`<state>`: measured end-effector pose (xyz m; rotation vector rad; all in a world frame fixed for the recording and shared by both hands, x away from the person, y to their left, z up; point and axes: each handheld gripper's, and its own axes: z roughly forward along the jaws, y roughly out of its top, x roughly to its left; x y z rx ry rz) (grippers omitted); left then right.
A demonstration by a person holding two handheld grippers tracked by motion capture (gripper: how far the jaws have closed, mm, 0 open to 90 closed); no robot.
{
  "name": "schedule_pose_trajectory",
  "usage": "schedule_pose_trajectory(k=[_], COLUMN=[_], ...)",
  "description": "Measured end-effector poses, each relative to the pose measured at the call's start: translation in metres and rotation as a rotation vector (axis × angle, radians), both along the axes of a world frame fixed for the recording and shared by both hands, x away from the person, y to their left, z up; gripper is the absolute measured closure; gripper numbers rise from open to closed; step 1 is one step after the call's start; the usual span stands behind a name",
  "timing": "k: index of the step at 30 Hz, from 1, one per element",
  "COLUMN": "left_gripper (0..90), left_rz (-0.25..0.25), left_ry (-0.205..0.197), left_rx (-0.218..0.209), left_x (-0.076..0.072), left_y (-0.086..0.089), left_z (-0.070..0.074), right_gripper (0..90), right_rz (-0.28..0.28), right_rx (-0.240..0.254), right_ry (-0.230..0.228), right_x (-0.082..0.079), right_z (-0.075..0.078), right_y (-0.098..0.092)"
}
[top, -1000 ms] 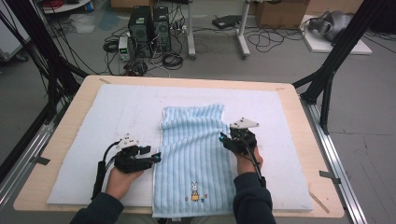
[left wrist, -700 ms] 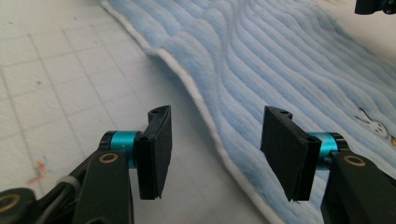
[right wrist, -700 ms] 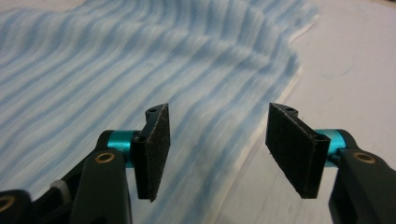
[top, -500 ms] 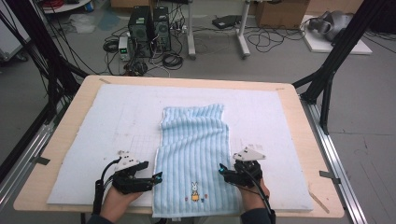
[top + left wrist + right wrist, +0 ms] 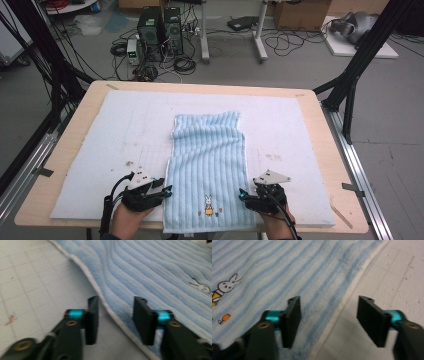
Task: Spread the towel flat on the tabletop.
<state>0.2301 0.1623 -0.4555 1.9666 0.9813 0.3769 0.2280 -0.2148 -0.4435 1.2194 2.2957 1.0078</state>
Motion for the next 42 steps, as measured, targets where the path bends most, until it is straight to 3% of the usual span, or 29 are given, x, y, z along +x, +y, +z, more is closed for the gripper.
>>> schedule_pose_trajectory(k=[3, 5, 6, 8, 10, 16, 20, 27, 33, 40, 42], left_gripper=[85.5, 87.8, 88.2, 88.4, 88.5, 88.6, 88.6, 88.6, 88.6, 88.0, 77.8], left_rz=[-0.04, -0.058, -0.058, -0.06, -0.056, -0.009, -0.001, -0.027, -0.099, -0.137, -0.15], left_ry=[-0.007, -0.004, -0.004, 0.022, 0.026, 0.04, 0.04, 0.052, 0.075, 0.103, 0.1], left_rx=[0.006, 0.013, 0.013, -0.005, 0.002, -0.019, -0.025, -0.048, -0.057, -0.08, -0.096], left_x=[-0.002, -0.003, -0.003, 0.001, 0.002, 0.007, 0.004, -0.007, -0.025, -0.036, -0.036], left_y=[-0.002, -0.004, -0.004, 0.0, 0.004, 0.027, 0.034, 0.036, 0.034, 0.035, 0.036], left_z=[0.0, 0.0, 0.0, 0.001, 0.002, 0.003, 0.003, 0.001, 0.001, 0.002, 0.004], right_gripper=[56.5, 67.5, 67.5, 80.0, 83.4, 82.7, 82.7, 83.8, 84.3, 84.2, 76.0], right_rz=[0.011, 0.029, 0.029, 0.05, 0.069, 0.126, 0.128, 0.116, 0.122, 0.131, 0.124], right_rx=[0.007, 0.02, 0.02, 0.035, 0.038, 0.031, 0.026, 0.025, 0.03, 0.046, 0.058], right_ry=[0.001, 0.005, 0.005, 0.017, 0.031, 0.031, 0.027, 0.02, 0.013, 0.017, -0.001], right_x=[-0.003, -0.005, -0.005, -0.006, -0.007, -0.012, -0.012, -0.016, -0.034, -0.053, -0.059], right_z=[-0.002, -0.002, -0.002, -0.002, -0.001, 0.0, -0.001, 0.001, 0.004, 0.003, 0.006], right_y=[-0.001, 0.001, 0.001, 0.002, 0.005, 0.023, 0.031, 0.029, 0.023, 0.016, 0.014])
